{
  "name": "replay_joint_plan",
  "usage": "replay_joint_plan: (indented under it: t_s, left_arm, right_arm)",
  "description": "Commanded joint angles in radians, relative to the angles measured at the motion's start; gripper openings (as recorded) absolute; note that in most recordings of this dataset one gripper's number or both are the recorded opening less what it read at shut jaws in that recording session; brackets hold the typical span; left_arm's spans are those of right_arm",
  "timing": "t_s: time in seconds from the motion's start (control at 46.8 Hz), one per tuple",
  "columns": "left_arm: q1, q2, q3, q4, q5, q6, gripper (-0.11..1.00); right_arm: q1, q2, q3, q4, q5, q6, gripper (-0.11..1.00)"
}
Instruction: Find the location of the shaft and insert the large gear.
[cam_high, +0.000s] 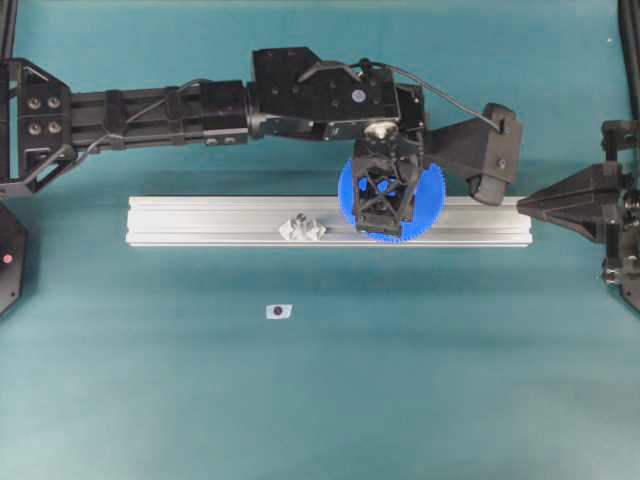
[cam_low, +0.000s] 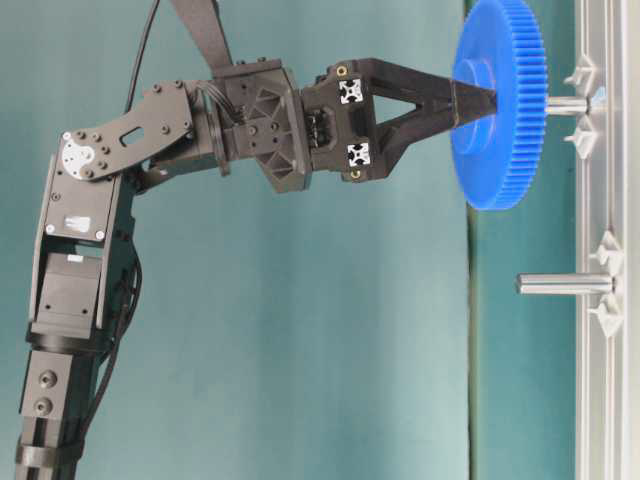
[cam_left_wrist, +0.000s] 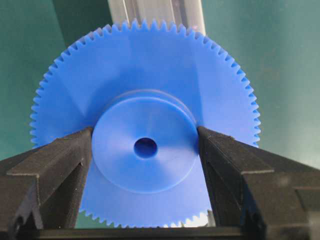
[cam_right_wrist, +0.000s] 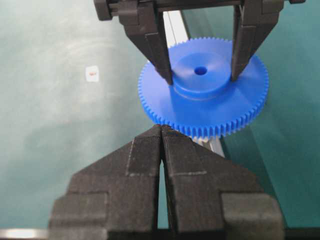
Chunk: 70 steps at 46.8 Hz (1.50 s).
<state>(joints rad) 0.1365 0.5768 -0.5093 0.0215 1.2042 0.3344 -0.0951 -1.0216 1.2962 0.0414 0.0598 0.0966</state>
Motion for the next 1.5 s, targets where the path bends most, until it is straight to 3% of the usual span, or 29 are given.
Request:
replay_joint_plan:
  t_s: [0.0, 1.24, 1.368, 1.475]
  left_arm:
    - [0.020, -0.023, -0.032, 0.006, -0.008, 0.003, 0.71]
    - [0.012, -0.018, -0.049, 0.005, 0.008, -0.021, 0.72]
    - [0.011, -0.023, -0.052, 0.005, 0.006, -0.046, 0.91]
    - [0.011, -0.021, -0.054, 0.005, 0.008, -0.049, 0.93]
  right_arm:
    - [-0.003, 0.008, -0.011, -0.002, -0.006, 0.012, 0.01]
    - [-0.003, 0.006, -0.009, 0.000, -0.005, 0.014, 0.01]
    - [-0.003, 0.006, -0.009, -0.002, -0.005, 0.014, 0.01]
    - [-0.003, 0.006, -0.009, -0.002, -0.002, 0.014, 0.01]
